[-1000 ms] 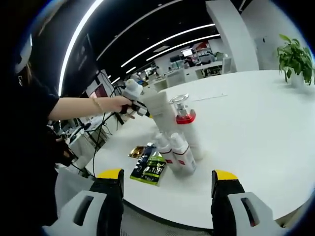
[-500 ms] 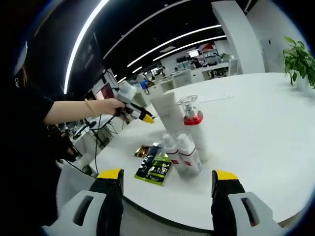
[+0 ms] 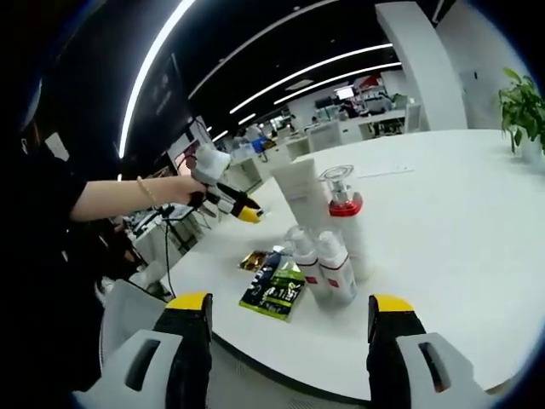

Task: Arrange the skincare products in the storage area until every visible bottle or jar stands upright without overlapping.

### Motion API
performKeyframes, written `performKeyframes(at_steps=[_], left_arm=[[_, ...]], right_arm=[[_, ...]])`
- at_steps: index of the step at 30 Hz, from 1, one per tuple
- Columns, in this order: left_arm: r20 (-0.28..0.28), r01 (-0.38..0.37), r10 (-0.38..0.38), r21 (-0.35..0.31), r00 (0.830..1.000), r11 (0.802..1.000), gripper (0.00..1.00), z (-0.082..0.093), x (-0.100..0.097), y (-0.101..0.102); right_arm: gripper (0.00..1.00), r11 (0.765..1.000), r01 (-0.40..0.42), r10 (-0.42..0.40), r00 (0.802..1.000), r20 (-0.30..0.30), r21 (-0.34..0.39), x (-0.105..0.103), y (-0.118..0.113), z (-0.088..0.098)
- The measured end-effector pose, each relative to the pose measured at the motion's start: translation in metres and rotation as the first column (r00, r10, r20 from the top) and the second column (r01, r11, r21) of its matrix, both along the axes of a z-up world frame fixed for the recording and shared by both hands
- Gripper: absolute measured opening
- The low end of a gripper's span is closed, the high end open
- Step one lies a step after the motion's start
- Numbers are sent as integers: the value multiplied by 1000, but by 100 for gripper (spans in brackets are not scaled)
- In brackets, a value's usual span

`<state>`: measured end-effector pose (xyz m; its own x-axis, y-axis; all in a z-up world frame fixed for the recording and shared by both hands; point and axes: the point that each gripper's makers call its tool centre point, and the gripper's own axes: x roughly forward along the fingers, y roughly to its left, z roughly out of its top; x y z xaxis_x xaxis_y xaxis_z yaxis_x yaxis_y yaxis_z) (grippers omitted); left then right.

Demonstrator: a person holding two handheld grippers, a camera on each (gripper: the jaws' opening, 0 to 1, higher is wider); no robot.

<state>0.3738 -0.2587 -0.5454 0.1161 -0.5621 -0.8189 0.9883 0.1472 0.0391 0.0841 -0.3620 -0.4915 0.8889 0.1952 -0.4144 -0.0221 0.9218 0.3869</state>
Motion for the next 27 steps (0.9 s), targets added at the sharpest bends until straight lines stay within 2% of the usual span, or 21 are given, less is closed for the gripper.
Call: performKeyframes(at_steps=[4,7,8,12,17,18,20,27], left_arm=[[-11,28,-28,7,1000,1000,37,2,-25,10],[-18,41,-40,8,999,999,37,1,-27,10],[-23,47,-47,7,999,999,37,2,-36,16],[-33,68,-67,11,997,998,37,0,-43,22],[-41,114,-113,30,993,993,37,-6,-71,38],[-45,130,-128,35,991,991,37,-7,-80,40],[-51,154,-152,38,987,987,37,-11,-81,45],[-73,232,-228,64,971,971,37,-25,-107,59]], right_arm=[[81,1000,-3,3,1000,4,-1,0,1,0],[83,1000,-5,5,1000,6,-3,0,1,0],[83,1000,-6,6,1000,7,-4,0,1,0],[84,1000,-13,13,1000,7,-10,0,2,0],[85,1000,-16,16,1000,9,-15,-1,3,0],[85,1000,-17,17,1000,10,-17,-1,3,0],[85,1000,-18,19,1000,11,-19,-1,3,0],[87,999,-22,23,1000,14,-27,-1,5,1]])
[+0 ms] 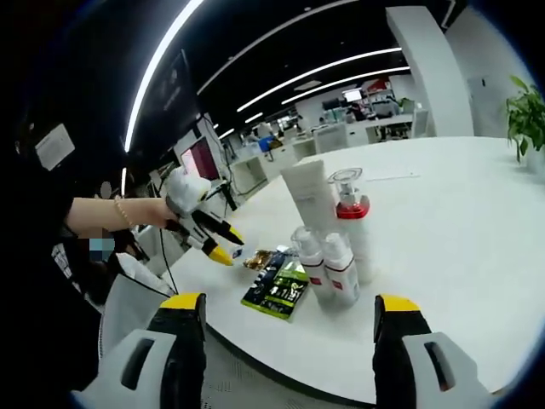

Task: Arrange the skincare products in the storage area until every visible bottle or jar stands upright without overlapping.

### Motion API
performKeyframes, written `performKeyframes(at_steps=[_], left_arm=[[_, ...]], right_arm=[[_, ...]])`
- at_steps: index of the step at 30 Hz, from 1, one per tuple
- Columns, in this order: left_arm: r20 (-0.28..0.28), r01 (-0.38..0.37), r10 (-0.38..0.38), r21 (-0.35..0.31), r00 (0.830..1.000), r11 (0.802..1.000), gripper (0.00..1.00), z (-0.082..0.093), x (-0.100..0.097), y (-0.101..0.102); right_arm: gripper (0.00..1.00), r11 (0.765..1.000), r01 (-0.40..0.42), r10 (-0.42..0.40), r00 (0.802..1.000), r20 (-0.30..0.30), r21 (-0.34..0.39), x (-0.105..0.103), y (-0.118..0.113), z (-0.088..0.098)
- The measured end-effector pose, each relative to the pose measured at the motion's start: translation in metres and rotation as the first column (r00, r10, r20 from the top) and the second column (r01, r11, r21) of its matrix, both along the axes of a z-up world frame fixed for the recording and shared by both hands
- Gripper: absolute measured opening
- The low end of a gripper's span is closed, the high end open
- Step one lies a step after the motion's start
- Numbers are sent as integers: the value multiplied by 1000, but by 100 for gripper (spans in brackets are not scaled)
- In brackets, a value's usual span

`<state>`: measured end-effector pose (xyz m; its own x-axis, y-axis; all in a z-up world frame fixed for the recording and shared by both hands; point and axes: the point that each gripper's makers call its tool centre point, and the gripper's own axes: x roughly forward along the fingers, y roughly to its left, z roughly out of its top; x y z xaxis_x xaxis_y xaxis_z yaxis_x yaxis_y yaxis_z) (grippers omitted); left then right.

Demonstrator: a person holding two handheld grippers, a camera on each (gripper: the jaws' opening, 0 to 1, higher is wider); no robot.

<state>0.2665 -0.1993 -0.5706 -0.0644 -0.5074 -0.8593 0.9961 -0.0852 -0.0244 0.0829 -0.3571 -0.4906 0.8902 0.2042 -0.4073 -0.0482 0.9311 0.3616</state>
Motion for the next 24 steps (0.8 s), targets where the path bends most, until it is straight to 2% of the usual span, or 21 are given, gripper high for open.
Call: performKeyframes(at_steps=[8,15,20,24], left_arm=[[-4,110,-110,30,994,994,36,-13,-17,13],[-3,208,-208,73,978,975,36,-24,-31,24],[-9,258,-259,90,966,962,35,-33,-32,27],[-13,285,-285,90,958,954,35,-34,-35,28]], right_arm=[[88,1000,4,-4,1000,-1,-13,0,0,1],[88,1000,14,-14,1000,-3,-23,0,-2,1],[88,999,21,-21,1000,-3,-31,0,-4,1],[88,999,34,-34,999,-3,-40,0,-5,1]])
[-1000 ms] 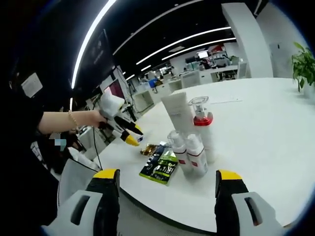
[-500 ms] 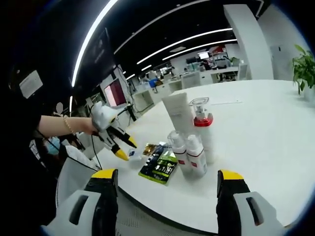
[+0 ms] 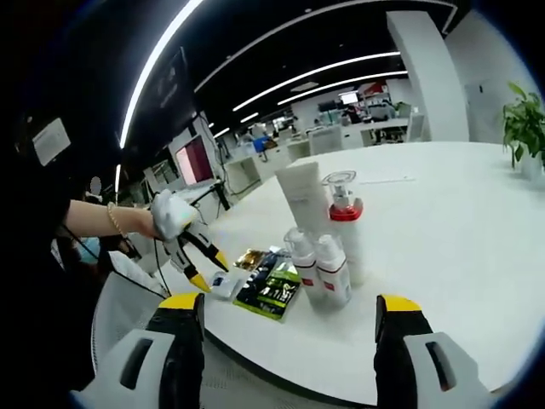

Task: Arrange the skincare products in the storage area until every visible bottle or jar stands upright without overlapping.

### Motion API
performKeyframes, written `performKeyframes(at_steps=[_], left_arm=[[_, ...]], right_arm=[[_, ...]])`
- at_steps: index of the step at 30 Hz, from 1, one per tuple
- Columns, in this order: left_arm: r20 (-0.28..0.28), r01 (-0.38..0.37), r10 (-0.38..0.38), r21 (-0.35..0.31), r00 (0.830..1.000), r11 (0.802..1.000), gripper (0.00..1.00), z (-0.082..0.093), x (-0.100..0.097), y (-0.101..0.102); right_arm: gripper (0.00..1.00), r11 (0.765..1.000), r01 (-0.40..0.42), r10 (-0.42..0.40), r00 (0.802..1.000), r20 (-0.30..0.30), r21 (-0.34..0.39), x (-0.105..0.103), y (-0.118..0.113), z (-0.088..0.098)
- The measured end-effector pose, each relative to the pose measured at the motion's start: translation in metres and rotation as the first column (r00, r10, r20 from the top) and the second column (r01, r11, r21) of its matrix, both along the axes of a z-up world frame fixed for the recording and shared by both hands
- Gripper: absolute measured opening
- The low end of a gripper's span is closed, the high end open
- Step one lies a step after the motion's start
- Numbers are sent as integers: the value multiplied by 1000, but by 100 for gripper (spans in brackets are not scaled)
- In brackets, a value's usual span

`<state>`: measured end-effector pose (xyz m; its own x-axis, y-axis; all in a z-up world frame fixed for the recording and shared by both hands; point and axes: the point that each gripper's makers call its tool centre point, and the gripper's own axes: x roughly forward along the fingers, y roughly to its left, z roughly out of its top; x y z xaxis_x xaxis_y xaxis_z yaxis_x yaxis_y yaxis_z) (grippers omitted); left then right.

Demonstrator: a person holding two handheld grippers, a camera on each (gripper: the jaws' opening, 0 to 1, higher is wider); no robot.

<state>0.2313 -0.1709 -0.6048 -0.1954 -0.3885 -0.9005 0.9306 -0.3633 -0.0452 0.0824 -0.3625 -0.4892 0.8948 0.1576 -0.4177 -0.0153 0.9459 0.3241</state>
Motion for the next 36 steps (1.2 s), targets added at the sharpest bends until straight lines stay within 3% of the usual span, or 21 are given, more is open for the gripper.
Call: performKeyframes(at_steps=[16,36], left_arm=[[48,128,-129,18,990,992,35,-14,6,-5],[54,90,-91,16,994,996,36,-14,10,-7]], right_arm=[[88,999,33,-33,999,-8,-25,-1,-6,-1],[88,1000,13,-13,1000,-19,-10,-1,-2,-3]])
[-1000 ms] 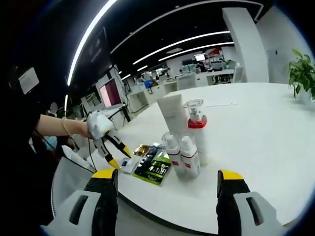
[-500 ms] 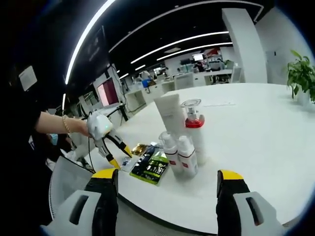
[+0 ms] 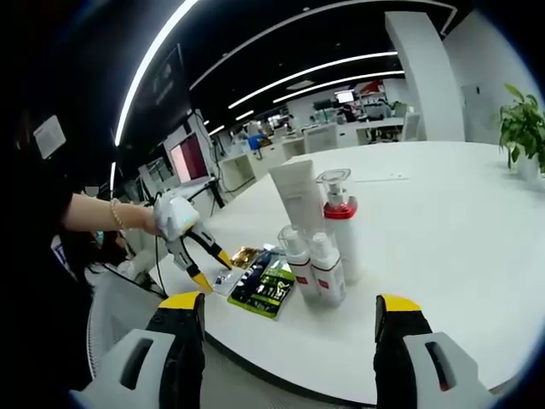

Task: Arrange the skincare products in the storage area until every visible bottle or jar stands upright without overlapping.

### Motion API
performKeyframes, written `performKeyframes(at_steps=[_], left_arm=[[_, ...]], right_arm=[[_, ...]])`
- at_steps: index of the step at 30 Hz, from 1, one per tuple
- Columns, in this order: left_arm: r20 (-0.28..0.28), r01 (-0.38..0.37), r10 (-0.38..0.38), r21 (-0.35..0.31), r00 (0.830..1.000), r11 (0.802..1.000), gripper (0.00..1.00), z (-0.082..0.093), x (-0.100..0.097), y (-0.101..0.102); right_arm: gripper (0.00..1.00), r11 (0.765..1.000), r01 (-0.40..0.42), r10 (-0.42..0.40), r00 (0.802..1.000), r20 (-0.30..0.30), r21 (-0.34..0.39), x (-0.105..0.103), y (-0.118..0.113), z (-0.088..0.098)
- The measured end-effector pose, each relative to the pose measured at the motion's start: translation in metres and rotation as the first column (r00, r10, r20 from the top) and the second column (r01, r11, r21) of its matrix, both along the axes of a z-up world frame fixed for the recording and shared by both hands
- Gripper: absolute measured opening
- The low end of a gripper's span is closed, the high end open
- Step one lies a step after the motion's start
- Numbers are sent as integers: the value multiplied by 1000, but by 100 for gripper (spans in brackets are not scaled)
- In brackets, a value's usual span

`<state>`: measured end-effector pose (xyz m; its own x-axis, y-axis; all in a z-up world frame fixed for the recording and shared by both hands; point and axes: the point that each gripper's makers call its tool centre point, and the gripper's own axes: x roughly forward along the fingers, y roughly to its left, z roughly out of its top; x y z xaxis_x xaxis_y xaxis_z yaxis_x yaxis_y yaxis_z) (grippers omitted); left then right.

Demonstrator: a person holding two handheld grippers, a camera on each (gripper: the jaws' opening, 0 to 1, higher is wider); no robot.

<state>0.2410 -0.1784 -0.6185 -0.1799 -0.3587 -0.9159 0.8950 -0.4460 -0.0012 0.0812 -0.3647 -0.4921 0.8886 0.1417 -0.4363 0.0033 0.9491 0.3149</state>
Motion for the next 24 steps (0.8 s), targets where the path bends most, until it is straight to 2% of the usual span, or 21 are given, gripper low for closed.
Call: performKeyframes(at_steps=[7,11,13,15,18,20,24], left_arm=[[18,-39,39,-16,999,999,41,7,3,1],[6,-106,106,-48,994,993,43,14,5,0],[-1,-166,166,-71,986,984,47,23,5,-2],[-37,-228,225,-105,974,968,53,30,2,-5],[-119,-345,329,-167,937,924,62,43,-3,-13],[-163,-425,397,-201,903,883,67,50,-2,-15],[-247,-568,517,-226,819,792,72,66,-8,-12]], right_arm=[[87,1000,-16,16,1000,-5,8,0,2,-1],[87,1000,-25,25,1000,-5,14,0,4,-1],[87,1000,-26,26,1000,-6,16,0,5,-1],[88,999,-29,29,1000,-5,19,0,5,-1],[88,999,-40,41,999,-8,29,0,7,-2],[88,999,-44,45,999,-13,25,0,7,-3],[87,999,-41,42,999,-25,16,-1,6,-6]])
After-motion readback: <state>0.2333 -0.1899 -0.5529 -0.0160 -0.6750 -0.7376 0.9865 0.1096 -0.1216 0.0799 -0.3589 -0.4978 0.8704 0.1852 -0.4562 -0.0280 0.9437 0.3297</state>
